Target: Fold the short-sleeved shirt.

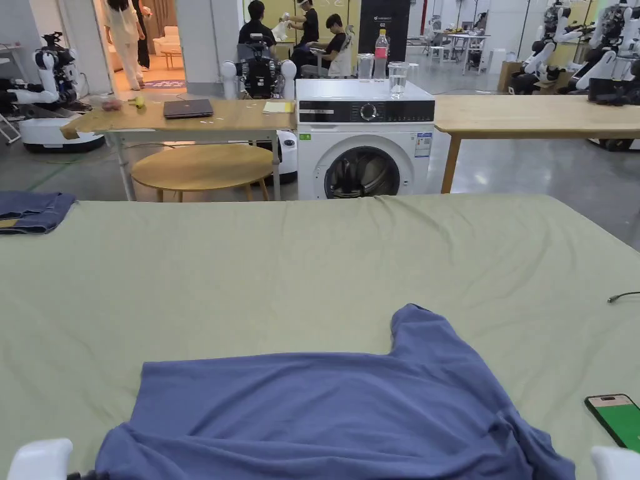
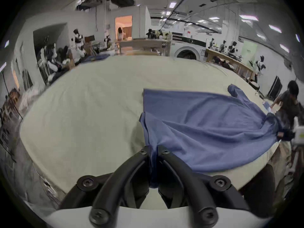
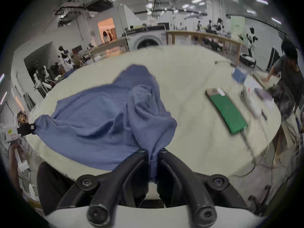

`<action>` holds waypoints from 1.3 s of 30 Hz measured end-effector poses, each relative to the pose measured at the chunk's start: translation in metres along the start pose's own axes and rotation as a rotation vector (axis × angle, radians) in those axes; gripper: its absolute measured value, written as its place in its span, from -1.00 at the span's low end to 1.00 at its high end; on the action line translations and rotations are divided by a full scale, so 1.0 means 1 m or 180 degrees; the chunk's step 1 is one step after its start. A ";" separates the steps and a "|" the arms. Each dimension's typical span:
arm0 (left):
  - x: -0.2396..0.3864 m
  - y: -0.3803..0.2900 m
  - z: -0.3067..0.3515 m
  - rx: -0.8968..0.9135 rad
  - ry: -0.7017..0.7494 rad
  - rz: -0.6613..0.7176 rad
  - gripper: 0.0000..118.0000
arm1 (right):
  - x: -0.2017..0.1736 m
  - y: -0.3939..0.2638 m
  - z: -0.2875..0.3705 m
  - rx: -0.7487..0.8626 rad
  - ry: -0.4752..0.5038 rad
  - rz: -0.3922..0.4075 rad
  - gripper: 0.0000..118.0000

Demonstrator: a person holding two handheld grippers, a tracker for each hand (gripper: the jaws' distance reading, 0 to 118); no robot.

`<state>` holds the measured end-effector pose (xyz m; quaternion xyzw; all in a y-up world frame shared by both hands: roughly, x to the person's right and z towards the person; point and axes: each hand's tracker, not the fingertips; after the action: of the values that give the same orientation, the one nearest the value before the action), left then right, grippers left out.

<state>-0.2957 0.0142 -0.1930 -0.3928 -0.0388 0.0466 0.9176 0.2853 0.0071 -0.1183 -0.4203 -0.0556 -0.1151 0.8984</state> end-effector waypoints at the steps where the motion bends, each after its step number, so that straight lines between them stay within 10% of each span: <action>1: -0.003 -0.007 0.001 0.0044 0.0053 0.0037 -0.97 | 0.001 -0.006 -0.004 -0.0052 -0.0039 -0.0084 -0.93; 3: -0.007 -0.012 0.018 0.0444 0.0150 0.0180 -0.65 | -0.001 -0.008 0.002 0.0100 -0.0064 -0.0158 -0.48; 5: -0.001 -0.004 0.038 0.0745 0.0393 0.0050 0.25 | -0.011 0.002 0.016 0.0255 -0.0143 -0.0059 0.47; 9: 0.031 0.030 0.060 0.1065 0.0359 -0.0347 0.94 | -0.070 0.038 0.050 0.0819 -0.0004 0.0379 0.85; 16: 0.113 0.071 0.049 0.1133 0.0214 -0.0702 0.94 | -0.183 0.072 0.060 0.1407 0.0226 0.0900 0.85; 18: 0.121 0.074 0.047 0.1051 0.0105 -0.0685 0.77 | -0.198 0.070 0.054 0.1480 0.0147 0.0962 0.64; 20: 0.122 0.073 0.043 0.1036 0.0145 -0.0663 -0.16 | -0.205 0.071 0.048 0.1425 0.0129 0.0938 -0.64; 21: 0.121 0.072 0.040 0.1000 0.0190 -0.0684 -0.92 | -0.207 0.070 0.045 0.1391 0.0072 0.0941 -1.00; 22: 0.117 0.070 0.039 0.1011 0.0191 -0.0682 -1.00 | -0.204 0.070 0.043 0.1456 0.0054 0.0916 -1.00; 37: 0.033 0.112 -0.066 0.0446 0.0488 -0.0436 -1.00 | -0.172 0.097 -0.031 0.0978 0.0063 0.0808 -1.00; 38: 0.030 0.121 -0.078 0.0401 0.0542 -0.0475 -0.88 | -0.167 0.096 -0.038 0.0955 0.0053 0.0791 -1.00; 39: 0.027 0.131 -0.094 0.0309 0.0546 -0.0504 -0.32 | -0.162 0.099 -0.043 0.0932 0.0023 0.0771 -1.00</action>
<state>-0.2657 0.0402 -0.3517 -0.3462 0.0113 -0.0580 0.9363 0.1544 0.0613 -0.2515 -0.2883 -0.0176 0.0018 0.9574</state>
